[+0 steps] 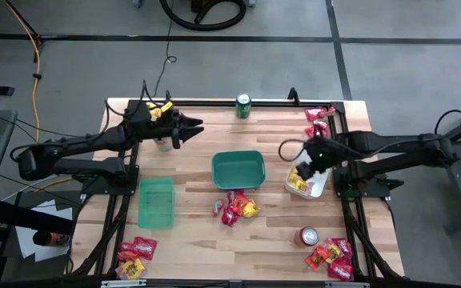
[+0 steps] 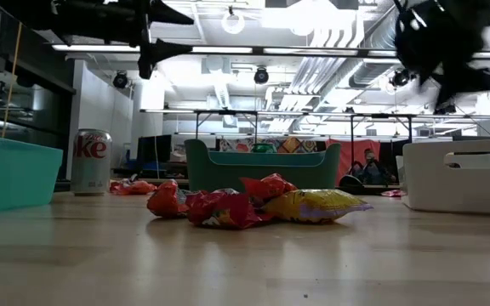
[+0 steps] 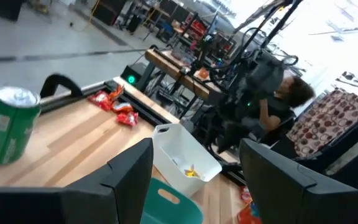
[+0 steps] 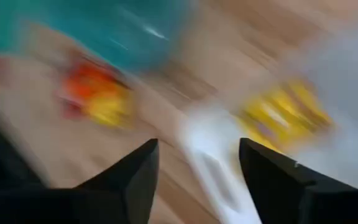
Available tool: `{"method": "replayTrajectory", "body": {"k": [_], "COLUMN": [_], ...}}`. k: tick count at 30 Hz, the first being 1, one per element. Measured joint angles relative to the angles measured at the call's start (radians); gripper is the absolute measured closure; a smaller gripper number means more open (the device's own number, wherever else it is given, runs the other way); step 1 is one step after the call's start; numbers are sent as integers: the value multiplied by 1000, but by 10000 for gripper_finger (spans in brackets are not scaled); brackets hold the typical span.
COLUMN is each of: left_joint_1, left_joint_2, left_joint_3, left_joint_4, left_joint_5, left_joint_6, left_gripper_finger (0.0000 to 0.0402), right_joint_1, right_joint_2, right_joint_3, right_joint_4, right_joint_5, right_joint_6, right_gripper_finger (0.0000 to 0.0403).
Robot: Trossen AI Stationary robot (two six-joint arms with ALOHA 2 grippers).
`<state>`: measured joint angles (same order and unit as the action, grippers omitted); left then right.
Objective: Sort candy
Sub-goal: Put the yellow candy into the white bin
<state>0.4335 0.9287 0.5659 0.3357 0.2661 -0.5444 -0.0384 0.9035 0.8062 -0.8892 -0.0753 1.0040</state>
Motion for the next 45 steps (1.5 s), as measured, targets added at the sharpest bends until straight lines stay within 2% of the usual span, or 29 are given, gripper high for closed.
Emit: {"method": "replayTrajectory", "body": {"k": [5, 10, 15, 21, 37, 45], "left_joint_1": [0, -4, -12, -8, 5, 5], "left_joint_2": [-19, -20, -20, -20, -20, -20], "left_joint_3": [0, 0, 0, 0, 0, 0], "left_joint_4": [-14, -43, -52, -48, -45, -46], "left_joint_5": [0, 5, 14, 14, -11, -11], "left_joint_6": [16, 15, 55, 102, 140, 160], "left_gripper_finger": [175, 175, 175, 175, 175, 175], "right_joint_1": [40, 121, 190, 226, 245, 268], "right_joint_2": [62, 275, 515, 715, 914, 993], "right_joint_3": [31, 89, 221, 364, 375, 374], "right_joint_4": [351, 448, 407, 283, 282, 374], "right_joint_5": [-5, -9, -47, -53, -55, -38], "right_joint_6": [-59, -192, -345, -402, -462, -489], "right_gripper_finger": [163, 162, 162, 162, 162, 164]}}
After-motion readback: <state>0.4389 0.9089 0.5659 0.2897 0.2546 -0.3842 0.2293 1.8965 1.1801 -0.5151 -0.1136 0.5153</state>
